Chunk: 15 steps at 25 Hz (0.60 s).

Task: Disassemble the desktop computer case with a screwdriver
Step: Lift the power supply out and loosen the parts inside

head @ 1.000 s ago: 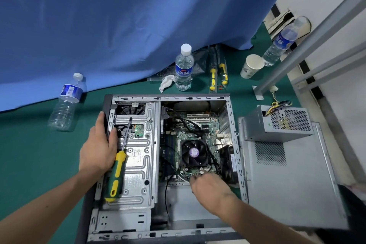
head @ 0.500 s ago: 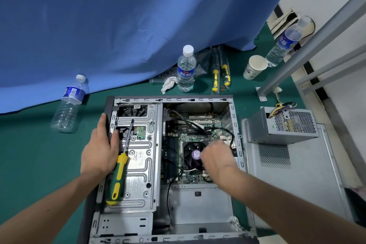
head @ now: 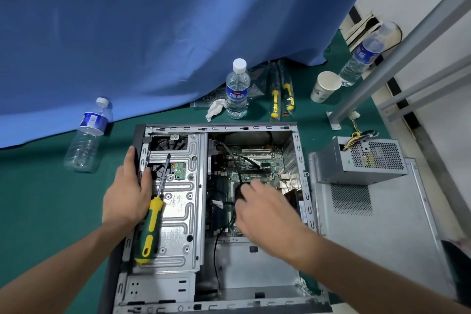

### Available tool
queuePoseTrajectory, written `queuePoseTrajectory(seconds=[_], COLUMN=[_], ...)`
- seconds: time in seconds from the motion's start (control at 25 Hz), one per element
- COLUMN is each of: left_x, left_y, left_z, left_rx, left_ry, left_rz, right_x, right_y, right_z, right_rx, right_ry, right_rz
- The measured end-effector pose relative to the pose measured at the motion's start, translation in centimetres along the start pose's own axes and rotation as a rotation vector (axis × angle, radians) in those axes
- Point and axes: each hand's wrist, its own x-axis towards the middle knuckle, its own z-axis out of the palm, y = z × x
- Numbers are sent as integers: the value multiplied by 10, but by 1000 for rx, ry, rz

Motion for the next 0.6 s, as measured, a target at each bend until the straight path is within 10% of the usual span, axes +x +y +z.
queuePoseTrajectory(seconds=[0.2,0.44,0.6], left_x=[1,1,1], left_y=[0,-2,-2], left_z=[0,2,1], left_rx=[-2,-8,-5], left_ry=[-2,4,6], left_rz=[2,3,4], right_x=[-3,-34,-27], right_y=[-30,-12,11], right_z=[10,18,16], right_rx=[842,1035,1762], right_ry=[-101,-321,-261], right_rz=[267,445,818])
